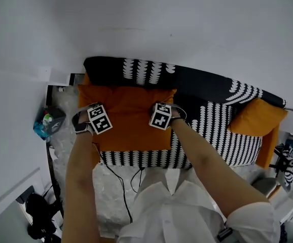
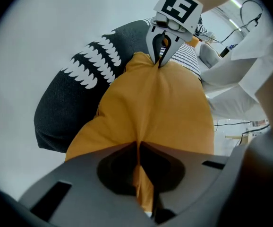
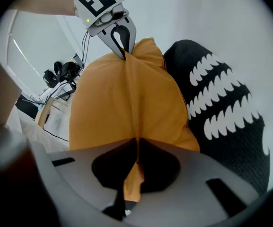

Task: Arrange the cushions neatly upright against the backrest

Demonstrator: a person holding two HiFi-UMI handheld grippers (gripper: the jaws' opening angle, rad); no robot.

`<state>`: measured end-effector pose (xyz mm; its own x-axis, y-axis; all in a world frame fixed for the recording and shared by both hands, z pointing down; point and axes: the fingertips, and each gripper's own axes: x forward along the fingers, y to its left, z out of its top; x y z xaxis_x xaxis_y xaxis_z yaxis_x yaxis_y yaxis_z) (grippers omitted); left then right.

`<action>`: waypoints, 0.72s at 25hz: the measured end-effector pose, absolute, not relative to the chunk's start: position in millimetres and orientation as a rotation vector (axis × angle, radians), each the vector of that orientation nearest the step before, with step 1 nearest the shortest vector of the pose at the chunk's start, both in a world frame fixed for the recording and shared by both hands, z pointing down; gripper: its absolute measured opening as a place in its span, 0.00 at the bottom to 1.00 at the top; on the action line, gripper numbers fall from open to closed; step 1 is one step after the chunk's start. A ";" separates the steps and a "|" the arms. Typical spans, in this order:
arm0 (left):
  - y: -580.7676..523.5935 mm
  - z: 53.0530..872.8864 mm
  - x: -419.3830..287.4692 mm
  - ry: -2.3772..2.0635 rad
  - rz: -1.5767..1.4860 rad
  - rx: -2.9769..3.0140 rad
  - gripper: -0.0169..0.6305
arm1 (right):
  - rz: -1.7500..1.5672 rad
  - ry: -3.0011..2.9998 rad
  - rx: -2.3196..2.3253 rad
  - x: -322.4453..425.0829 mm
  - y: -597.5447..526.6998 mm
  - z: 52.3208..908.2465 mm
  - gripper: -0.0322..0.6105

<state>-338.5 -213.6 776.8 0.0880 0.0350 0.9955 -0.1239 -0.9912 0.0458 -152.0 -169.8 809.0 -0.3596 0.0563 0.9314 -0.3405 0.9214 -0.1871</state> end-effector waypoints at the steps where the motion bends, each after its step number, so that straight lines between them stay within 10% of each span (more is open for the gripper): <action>1: -211.2 772.4 -338.3 -0.097 2.043 2.220 0.06 | 0.419 -1.908 0.213 -151.3 -167.7 803.9 0.08; 18: -142.6 641.2 -221.0 -0.073 1.974 2.384 0.06 | 0.298 -1.954 0.451 -31.5 -96.9 684.3 0.07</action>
